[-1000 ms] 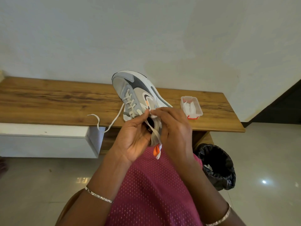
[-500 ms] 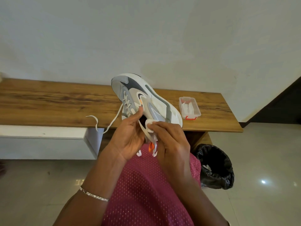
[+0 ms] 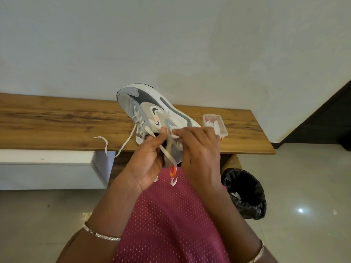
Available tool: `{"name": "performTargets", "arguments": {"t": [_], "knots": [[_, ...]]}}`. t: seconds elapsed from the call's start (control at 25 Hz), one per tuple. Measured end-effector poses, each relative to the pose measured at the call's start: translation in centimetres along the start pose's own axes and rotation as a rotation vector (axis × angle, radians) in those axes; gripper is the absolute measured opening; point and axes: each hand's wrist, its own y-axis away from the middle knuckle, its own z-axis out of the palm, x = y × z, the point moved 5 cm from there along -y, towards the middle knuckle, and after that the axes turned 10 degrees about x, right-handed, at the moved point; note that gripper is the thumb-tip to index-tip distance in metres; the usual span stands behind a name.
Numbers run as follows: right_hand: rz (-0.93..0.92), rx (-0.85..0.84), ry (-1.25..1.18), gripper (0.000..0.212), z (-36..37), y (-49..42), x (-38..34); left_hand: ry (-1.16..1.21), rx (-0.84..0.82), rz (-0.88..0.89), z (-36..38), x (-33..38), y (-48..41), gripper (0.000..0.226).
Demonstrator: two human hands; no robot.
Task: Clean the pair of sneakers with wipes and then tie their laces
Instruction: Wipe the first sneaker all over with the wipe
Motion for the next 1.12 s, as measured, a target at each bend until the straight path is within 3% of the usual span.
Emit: {"name": "performTargets", "arguments": {"t": [0.2,0.36,0.56,0.68,0.88,1.12], "knots": [[-0.019,0.092,0.059,0.026,-1.0,4.2,1.1,-0.108,0.085,0.038,-0.6,-0.4,-0.4,0.033],[0.017,0.072,0.051,0.037,-0.2,1.1,1.7,-0.178,0.057,0.064,0.0,-1.0,-0.6,0.038],[0.023,-0.033,0.055,0.022,1.8,-2.2,1.7,-0.157,0.045,0.062,0.5,-1.5,-0.2,0.035],[0.013,-0.055,0.036,0.023,1.1,-1.3,1.8,-0.106,0.058,0.073,0.0,-1.5,-0.5,0.043],[0.03,-0.063,0.034,0.023,-1.4,3.4,2.6,-0.189,0.081,0.068,-0.6,-1.9,-1.0,0.037],[0.203,0.007,0.066,0.023,-1.3,1.2,4.6,-0.292,0.086,0.092,0.2,-2.8,-0.9,0.044]]}}
